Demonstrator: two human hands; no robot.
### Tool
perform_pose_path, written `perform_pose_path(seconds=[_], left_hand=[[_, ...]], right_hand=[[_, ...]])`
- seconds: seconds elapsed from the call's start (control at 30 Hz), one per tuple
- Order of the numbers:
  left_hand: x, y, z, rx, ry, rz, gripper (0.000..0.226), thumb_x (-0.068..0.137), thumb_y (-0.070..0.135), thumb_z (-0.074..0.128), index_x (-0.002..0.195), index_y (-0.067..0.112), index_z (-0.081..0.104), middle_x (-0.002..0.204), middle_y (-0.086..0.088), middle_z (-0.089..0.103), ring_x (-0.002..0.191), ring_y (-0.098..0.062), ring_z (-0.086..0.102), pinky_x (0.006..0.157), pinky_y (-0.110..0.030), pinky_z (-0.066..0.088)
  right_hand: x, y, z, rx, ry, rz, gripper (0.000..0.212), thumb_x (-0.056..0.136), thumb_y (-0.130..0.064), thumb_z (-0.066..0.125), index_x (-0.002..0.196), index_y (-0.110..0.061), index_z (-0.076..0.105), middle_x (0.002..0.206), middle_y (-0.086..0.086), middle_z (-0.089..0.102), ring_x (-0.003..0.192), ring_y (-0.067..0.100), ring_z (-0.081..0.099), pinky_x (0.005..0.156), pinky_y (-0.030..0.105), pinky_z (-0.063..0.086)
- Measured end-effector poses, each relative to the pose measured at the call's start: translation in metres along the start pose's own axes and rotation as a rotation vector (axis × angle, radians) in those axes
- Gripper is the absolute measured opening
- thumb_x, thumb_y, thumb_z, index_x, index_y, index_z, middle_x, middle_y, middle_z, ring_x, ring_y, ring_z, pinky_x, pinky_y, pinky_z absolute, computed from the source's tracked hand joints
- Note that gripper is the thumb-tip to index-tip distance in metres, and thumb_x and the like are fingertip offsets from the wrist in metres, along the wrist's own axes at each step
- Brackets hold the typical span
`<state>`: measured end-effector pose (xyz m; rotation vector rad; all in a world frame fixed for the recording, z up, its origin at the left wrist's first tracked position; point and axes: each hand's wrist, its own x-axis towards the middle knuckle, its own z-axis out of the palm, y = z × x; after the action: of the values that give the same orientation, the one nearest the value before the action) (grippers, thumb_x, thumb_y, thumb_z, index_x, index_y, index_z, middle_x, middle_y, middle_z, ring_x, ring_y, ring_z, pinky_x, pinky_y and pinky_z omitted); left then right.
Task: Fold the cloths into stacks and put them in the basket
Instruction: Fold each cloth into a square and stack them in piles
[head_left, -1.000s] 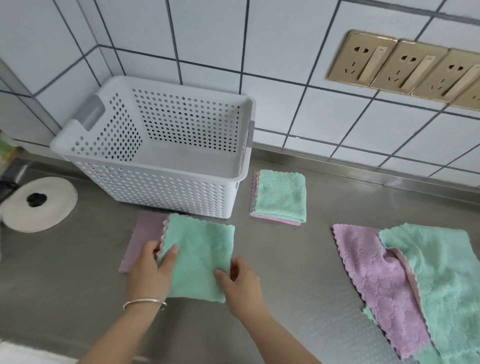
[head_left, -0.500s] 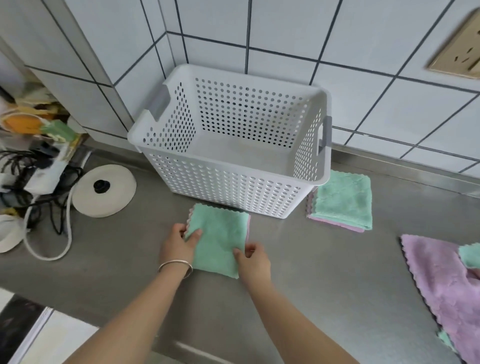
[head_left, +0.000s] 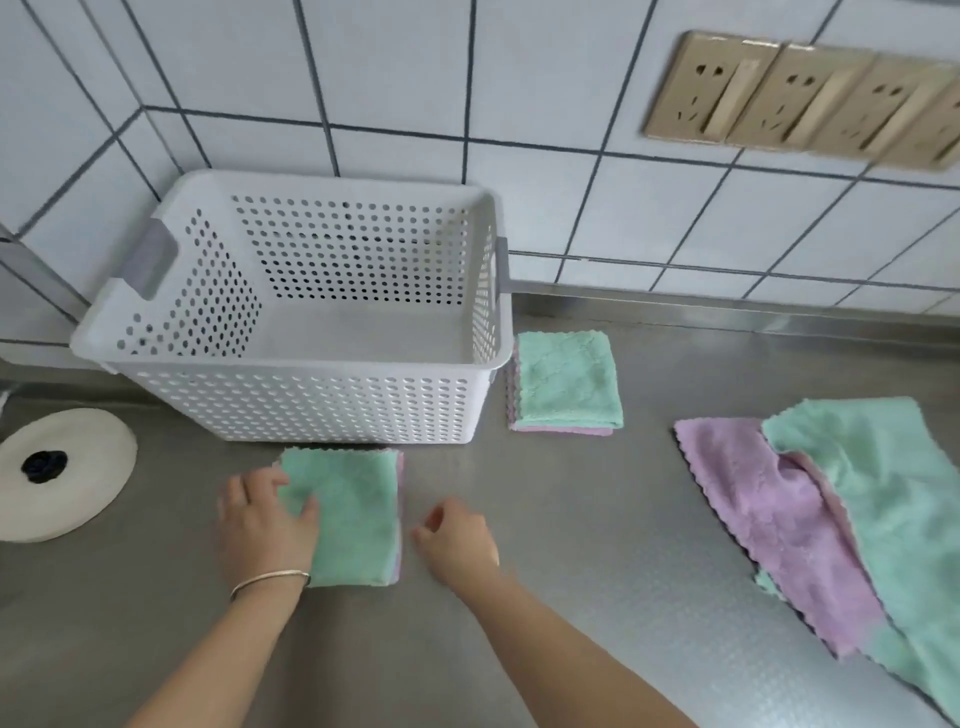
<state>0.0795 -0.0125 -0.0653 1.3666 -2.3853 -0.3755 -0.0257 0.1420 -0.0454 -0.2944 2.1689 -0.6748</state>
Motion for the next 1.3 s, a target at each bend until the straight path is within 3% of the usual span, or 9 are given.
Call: perform_pose_path(seconds=[0.13, 0.3, 0.4, 0.5, 0.7, 0.8, 0.97, 1.17, 1.3], left_hand=[[-0.022, 0.078, -0.002, -0.188, -0.009, 0.253, 0.029, 0.072, 0.027, 0.048, 0.085, 0.003, 0.055, 0.086, -0.022, 0.056, 0.085, -0.038, 0.051, 0.077, -0.042, 0.035], [-0.067, 0.193, 0.033, -0.409, -0.445, 0.572, 0.021, 0.078, 0.025, 0.052, 0.098, 0.02, 0.051, 0.09, 0.0, 0.058, 0.078, -0.01, 0.055, 0.076, -0.031, 0.048], [-0.099, 0.25, 0.058, -0.3, -0.773, 0.56, 0.028, 0.083, 0.015, 0.062, 0.11, 0.019, 0.053, 0.096, 0.011, 0.053, 0.083, -0.014, 0.063, 0.082, -0.038, 0.051], [-0.122, 0.302, 0.076, -0.284, -0.893, 0.641, 0.029, 0.085, 0.016, 0.059, 0.113, 0.021, 0.052, 0.093, 0.016, 0.05, 0.086, -0.013, 0.061, 0.087, -0.038, 0.049], [-0.174, 0.409, 0.107, -0.182, -0.932, 0.841, 0.029, 0.088, 0.022, 0.052, 0.117, 0.023, 0.053, 0.113, 0.005, 0.058, 0.101, -0.016, 0.059, 0.087, -0.036, 0.05], [-0.19, 0.438, 0.118, -0.063, -0.805, 1.12, 0.038, 0.087, 0.022, 0.052, 0.125, 0.024, 0.05, 0.126, 0.003, 0.054, 0.114, -0.022, 0.05, 0.094, -0.036, 0.045], [-0.212, 0.485, 0.121, -0.072, -0.596, 1.488, 0.046, 0.077, 0.013, 0.048, 0.121, 0.023, 0.055, 0.109, 0.002, 0.068, 0.11, -0.023, 0.058, 0.095, -0.038, 0.045], [-0.198, 0.536, 0.109, 0.118, -0.569, 1.389, 0.025, 0.09, 0.024, 0.046, 0.109, 0.021, 0.063, 0.109, -0.002, 0.06, 0.105, -0.027, 0.058, 0.085, -0.034, 0.04], [-0.157, 0.528, 0.095, -0.126, -0.717, 1.057, 0.028, 0.092, 0.017, 0.046, 0.111, 0.022, 0.066, 0.114, -0.004, 0.066, 0.105, -0.028, 0.059, 0.083, -0.031, 0.043]], right_hand=[[-0.02, 0.063, -0.059, 0.087, 0.165, -0.046, 0.022, 0.085, -0.03, 0.052, 0.105, -0.022, 0.059, 0.076, -0.005, 0.057, 0.088, 0.024, 0.061, 0.071, 0.027, 0.045], [-0.049, 0.176, -0.157, 0.096, 0.632, 0.094, 0.022, 0.088, -0.019, 0.052, 0.108, -0.017, 0.06, 0.103, 0.002, 0.068, 0.098, 0.027, 0.061, 0.077, 0.03, 0.044], [-0.056, 0.237, -0.215, 0.144, 0.905, 0.183, 0.018, 0.087, -0.015, 0.053, 0.101, -0.012, 0.062, 0.101, 0.006, 0.064, 0.098, 0.027, 0.059, 0.077, 0.033, 0.044], [-0.053, 0.277, -0.252, 0.083, 1.049, 0.282, 0.023, 0.083, -0.013, 0.056, 0.105, -0.009, 0.062, 0.106, 0.008, 0.06, 0.1, 0.028, 0.053, 0.079, 0.035, 0.041], [-0.031, 0.338, -0.276, -0.117, 0.936, 0.264, 0.021, 0.072, -0.022, 0.069, 0.085, -0.006, 0.067, 0.086, 0.012, 0.062, 0.081, 0.036, 0.058, 0.065, 0.039, 0.047], [-0.028, 0.346, -0.279, -0.259, 0.978, 0.131, 0.022, 0.073, -0.025, 0.049, 0.062, -0.01, 0.062, 0.065, 0.006, 0.059, 0.058, 0.031, 0.058, 0.048, 0.032, 0.044], [-0.045, 0.349, -0.307, -0.418, 1.203, -0.158, 0.015, 0.079, -0.011, 0.046, 0.072, -0.013, 0.058, 0.06, -0.002, 0.056, 0.053, 0.023, 0.052, 0.058, 0.028, 0.028], [-0.087, 0.335, -0.372, -0.306, 1.208, -0.383, 0.005, 0.086, -0.016, 0.045, 0.084, -0.016, 0.049, 0.064, 0.002, 0.063, 0.043, 0.025, 0.053, 0.038, 0.021, 0.034], [-0.124, 0.307, -0.419, -0.205, 0.877, -0.261, 0.018, 0.086, -0.025, 0.057, 0.097, -0.013, 0.063, 0.083, 0.005, 0.069, 0.071, 0.027, 0.061, 0.057, 0.028, 0.041]])
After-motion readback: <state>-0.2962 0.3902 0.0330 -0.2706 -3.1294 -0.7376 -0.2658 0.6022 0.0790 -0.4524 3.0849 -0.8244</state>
